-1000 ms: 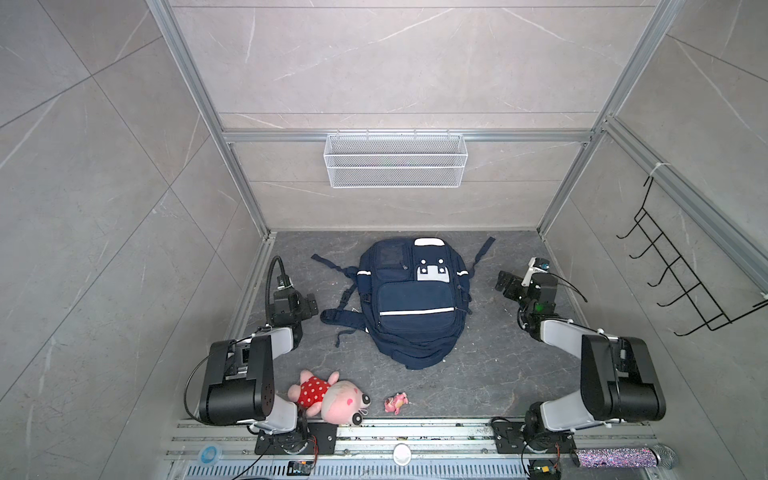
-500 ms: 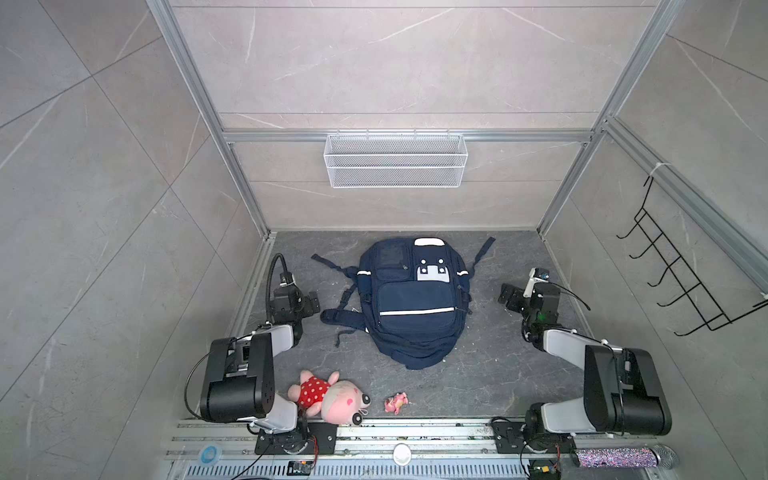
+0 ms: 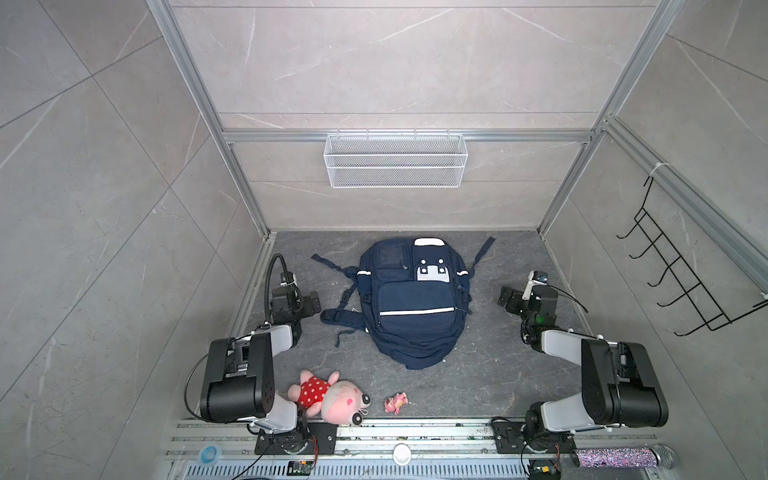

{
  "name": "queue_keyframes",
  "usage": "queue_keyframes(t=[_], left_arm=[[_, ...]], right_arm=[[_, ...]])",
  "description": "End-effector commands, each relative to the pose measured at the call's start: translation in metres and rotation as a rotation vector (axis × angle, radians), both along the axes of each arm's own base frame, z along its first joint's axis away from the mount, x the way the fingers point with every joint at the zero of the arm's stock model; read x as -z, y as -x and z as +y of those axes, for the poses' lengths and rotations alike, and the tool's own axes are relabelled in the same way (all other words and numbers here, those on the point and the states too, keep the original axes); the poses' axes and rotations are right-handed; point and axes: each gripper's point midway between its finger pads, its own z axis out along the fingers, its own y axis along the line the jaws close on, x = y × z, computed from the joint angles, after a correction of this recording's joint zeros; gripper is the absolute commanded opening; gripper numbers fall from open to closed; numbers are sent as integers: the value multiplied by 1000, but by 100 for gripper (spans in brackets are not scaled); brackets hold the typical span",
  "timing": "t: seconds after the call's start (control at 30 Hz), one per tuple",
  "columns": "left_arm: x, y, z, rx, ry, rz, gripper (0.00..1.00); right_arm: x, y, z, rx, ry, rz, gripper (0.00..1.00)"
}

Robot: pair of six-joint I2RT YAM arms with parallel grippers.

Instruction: Pack the student bag

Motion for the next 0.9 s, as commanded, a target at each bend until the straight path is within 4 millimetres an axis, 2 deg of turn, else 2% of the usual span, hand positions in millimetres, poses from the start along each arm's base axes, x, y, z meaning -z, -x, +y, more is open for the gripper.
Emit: queue_keyframes(t=[0.0, 0.2, 0.33, 0.87], left_arm=[[-18, -4, -2, 37, -16, -90, 100], [-16, 8, -2, 25, -35, -176, 100], [-15, 10, -2, 15, -53, -201, 100], [-14, 10, -2, 16, -54, -195, 100]], right_arm=[[-12, -1, 6, -33, 32, -54, 100], [-13, -2, 20, -55, 101, -59, 100], [-6, 3, 50, -207, 132, -148, 100], [-4, 2, 56, -224, 160, -127, 100]])
